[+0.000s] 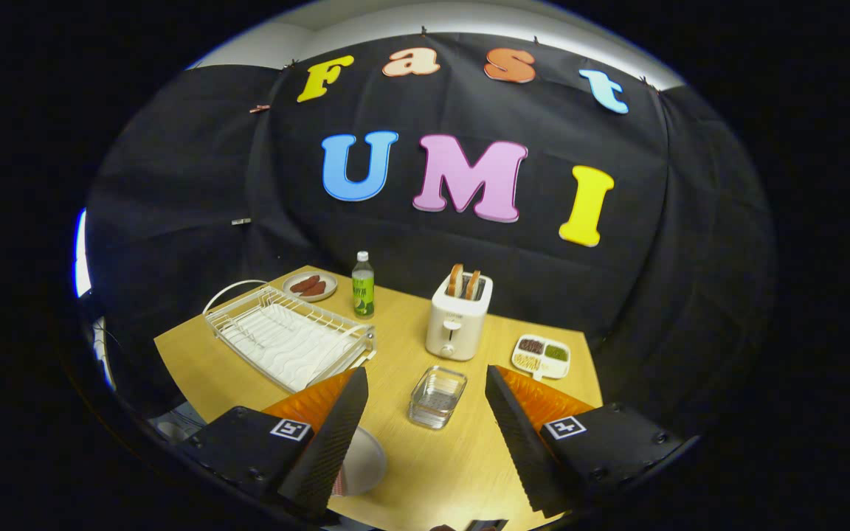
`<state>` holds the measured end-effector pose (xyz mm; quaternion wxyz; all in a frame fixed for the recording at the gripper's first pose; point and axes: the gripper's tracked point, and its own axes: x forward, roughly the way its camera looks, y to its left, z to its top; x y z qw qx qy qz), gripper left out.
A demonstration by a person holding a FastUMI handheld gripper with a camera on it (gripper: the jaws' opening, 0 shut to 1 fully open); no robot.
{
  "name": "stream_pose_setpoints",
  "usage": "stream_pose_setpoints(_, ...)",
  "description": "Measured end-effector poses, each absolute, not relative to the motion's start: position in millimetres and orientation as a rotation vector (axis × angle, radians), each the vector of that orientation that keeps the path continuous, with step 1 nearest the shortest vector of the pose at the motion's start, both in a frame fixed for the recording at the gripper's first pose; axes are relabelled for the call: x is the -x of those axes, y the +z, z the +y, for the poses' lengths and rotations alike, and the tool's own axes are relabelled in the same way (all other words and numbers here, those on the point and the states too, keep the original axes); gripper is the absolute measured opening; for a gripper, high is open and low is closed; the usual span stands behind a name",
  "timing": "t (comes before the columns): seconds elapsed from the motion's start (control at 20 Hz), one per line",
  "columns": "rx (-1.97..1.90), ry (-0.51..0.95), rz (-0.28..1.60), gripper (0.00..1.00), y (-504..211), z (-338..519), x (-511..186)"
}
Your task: Take the plate from the dish rack, then take the spoon from the basket and place it into the plate.
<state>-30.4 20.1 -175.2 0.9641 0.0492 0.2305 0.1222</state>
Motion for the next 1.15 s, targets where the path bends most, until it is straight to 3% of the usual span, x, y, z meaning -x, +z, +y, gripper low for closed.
stream_pose_setpoints(0.6, -0.117, 0.194, 0.207, 0.98, -50, -54, 3)
stream_pose_setpoints(1.15, -0.114, 0.182, 0.160, 0.98, -25, -72, 1)
